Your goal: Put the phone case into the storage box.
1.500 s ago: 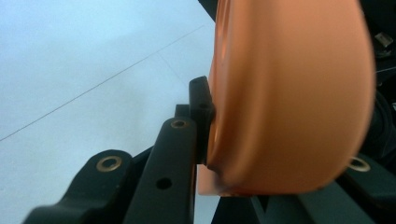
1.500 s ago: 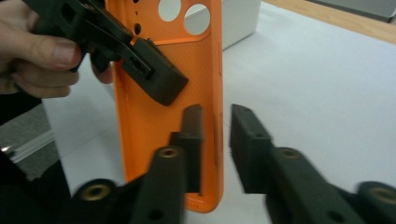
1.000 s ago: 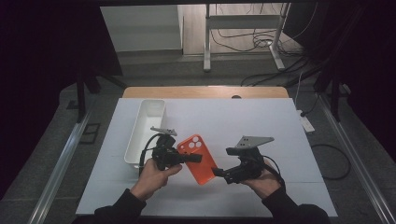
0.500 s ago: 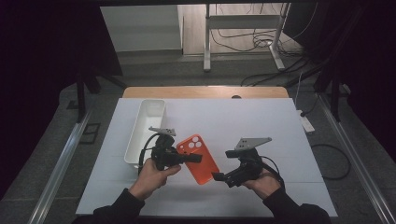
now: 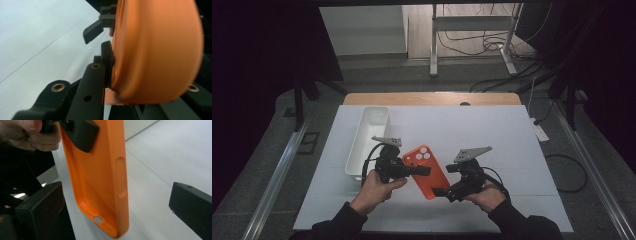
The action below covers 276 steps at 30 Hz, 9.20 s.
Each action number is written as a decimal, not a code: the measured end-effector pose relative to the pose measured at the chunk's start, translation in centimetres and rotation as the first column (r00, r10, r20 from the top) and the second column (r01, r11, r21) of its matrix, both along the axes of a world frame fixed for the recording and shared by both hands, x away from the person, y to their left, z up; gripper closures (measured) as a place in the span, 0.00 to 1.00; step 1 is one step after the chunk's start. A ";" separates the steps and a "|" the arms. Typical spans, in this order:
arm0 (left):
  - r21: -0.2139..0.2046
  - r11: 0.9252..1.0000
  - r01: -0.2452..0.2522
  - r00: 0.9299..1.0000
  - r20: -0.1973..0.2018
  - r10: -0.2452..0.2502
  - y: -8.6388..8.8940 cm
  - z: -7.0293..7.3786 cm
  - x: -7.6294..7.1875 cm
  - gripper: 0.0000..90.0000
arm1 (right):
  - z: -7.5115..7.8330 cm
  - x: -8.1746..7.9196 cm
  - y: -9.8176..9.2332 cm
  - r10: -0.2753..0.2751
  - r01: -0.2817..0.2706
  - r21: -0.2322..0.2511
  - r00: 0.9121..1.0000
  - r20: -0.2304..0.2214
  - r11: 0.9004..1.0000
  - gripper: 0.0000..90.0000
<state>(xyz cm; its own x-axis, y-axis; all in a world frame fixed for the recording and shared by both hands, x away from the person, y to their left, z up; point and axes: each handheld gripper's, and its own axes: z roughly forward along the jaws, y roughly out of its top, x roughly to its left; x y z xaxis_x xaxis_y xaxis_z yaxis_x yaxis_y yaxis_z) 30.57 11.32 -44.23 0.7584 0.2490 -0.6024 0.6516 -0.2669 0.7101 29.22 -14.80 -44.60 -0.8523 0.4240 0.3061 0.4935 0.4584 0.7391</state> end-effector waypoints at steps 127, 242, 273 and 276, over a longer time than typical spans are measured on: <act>0.264 0.939 -0.222 0.975 0.084 0.207 0.8 1.7 -0.9 0.99 | 0.6 -0.1 0.2 -0.009 0.016 -0.063 0.995 0.099 0.998 0.94; 0.246 0.887 -0.391 0.919 0.055 0.390 7.2 3.9 4.3 0.99 | 0.1 -3.3 -8.9 -0.247 0.272 -0.154 0.955 0.165 0.950 0.00; 0.257 0.854 -0.452 0.891 0.075 0.449 10.1 6.2 6.4 0.99 | -0.4 -4.5 -14.3 -0.420 0.457 -0.214 0.886 0.196 0.864 0.00; 0.259 0.849 -0.460 0.886 0.078 0.457 10.5 6.5 6.6 0.99 | -0.3 -4.7 -14.9 -0.435 0.471 -0.221 0.879 0.194 0.854 0.00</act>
